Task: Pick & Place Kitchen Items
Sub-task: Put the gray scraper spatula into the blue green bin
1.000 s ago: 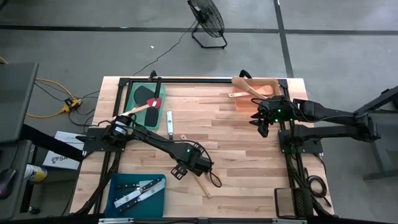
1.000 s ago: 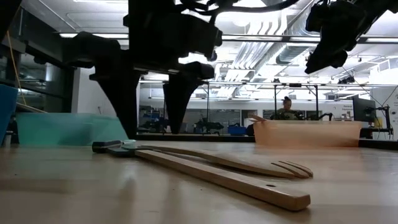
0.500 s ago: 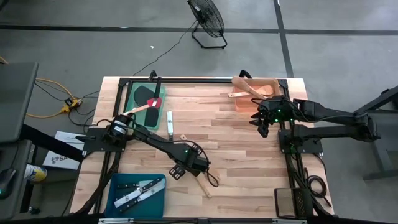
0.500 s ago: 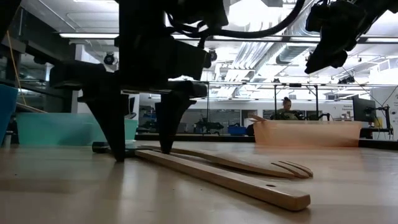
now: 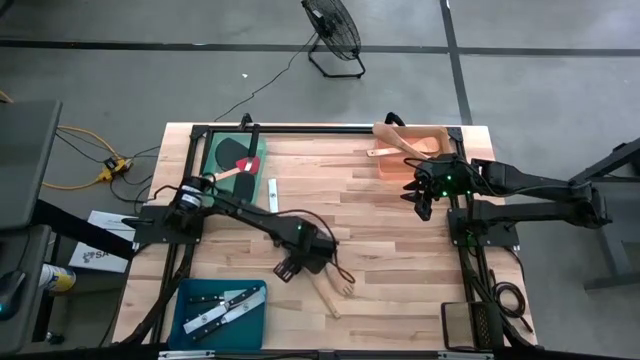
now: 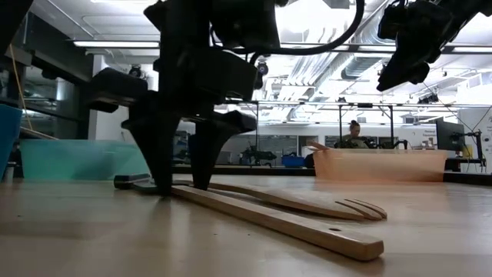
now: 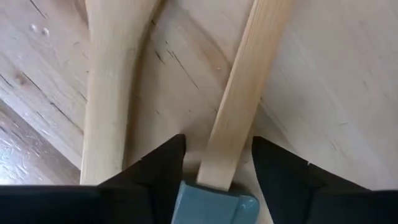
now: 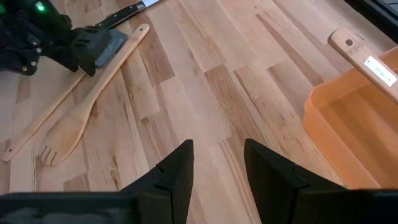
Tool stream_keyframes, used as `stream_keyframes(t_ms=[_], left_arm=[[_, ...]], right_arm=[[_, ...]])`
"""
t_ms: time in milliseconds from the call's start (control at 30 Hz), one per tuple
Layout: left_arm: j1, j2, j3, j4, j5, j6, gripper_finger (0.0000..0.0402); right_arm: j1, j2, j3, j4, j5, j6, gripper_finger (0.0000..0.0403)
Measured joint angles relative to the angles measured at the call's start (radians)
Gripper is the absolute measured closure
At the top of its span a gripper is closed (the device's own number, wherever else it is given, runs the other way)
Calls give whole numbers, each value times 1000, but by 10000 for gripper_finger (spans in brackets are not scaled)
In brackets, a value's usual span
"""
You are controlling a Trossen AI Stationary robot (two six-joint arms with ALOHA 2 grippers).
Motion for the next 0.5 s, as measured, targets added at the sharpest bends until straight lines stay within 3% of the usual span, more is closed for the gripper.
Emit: stream_keyframes(t_ms=[267,500], left_arm=[[23,0,-2,-1,24,148,257],[16,0,-2,-3,13,220,266]], right_arm=[[0,0,0,0,0,-2,270],[0,0,0,0,0,0,270]])
